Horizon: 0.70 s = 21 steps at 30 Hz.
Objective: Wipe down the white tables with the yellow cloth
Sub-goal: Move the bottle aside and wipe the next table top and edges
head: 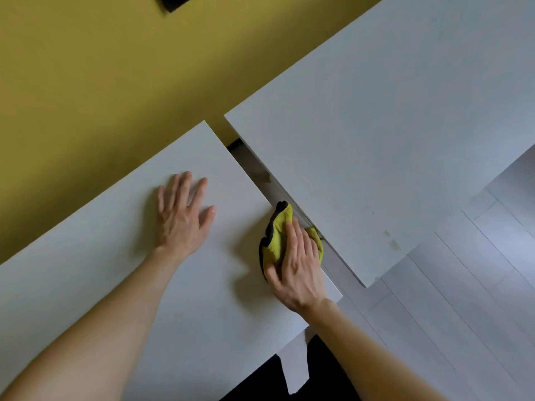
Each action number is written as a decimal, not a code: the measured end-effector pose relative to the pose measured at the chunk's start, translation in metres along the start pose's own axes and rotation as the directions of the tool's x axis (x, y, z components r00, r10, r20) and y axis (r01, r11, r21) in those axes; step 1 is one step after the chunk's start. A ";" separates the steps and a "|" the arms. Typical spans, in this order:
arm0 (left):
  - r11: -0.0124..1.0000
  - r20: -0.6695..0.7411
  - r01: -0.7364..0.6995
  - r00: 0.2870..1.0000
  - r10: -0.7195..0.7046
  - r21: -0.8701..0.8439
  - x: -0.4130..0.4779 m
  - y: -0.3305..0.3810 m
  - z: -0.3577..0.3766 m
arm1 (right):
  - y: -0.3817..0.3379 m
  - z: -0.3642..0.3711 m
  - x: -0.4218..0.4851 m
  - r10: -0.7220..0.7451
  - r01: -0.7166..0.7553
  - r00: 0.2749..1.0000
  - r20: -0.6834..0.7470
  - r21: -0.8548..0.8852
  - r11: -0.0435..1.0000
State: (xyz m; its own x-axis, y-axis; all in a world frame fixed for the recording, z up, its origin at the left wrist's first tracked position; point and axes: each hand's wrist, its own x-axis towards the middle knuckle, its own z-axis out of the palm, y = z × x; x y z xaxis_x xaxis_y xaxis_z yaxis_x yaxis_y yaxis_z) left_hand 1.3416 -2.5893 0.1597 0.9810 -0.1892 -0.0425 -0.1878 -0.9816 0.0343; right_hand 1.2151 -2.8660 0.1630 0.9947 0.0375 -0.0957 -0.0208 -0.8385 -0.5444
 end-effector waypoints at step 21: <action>0.989 -0.157 0.023 0.987 -0.047 -0.149 -0.008 0.002 0.016 | -0.045 0.019 0.108 -0.022 0.019 0.999 -0.047 -0.064 0.998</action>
State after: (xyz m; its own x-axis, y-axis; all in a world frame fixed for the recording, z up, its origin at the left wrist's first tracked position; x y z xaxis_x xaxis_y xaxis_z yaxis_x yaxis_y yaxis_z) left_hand 1.3326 -2.5904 0.1445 0.9841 -0.1368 0.1131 -0.1558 -0.9709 0.1817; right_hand 1.3214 -2.8139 0.1614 0.9985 0.0305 -0.0445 0.0047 -0.8709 -0.4915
